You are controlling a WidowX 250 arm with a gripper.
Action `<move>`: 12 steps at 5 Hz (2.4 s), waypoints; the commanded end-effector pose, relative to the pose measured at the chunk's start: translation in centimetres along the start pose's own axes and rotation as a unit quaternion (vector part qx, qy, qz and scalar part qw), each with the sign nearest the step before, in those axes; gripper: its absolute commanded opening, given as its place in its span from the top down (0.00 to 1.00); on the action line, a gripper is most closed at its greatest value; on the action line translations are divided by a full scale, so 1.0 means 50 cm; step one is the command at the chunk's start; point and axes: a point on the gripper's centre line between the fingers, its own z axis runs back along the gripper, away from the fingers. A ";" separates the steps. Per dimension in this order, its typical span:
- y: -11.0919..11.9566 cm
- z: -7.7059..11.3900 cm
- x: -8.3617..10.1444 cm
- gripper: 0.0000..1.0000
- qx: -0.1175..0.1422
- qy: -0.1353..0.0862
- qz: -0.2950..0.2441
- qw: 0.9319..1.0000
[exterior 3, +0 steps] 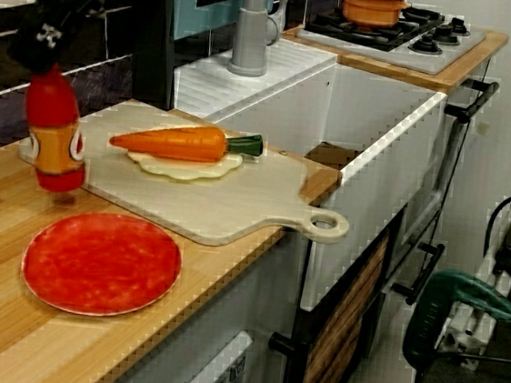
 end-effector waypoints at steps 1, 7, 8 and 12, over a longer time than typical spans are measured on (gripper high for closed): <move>-0.049 0.072 0.022 1.00 -0.028 -0.033 -0.001 0.999; -0.096 0.032 -0.017 1.00 -0.016 -0.048 -0.008 0.999; -0.092 0.027 -0.002 1.00 -0.012 -0.044 -0.005 0.999; -0.073 0.024 0.008 1.00 -0.011 -0.037 0.000 0.999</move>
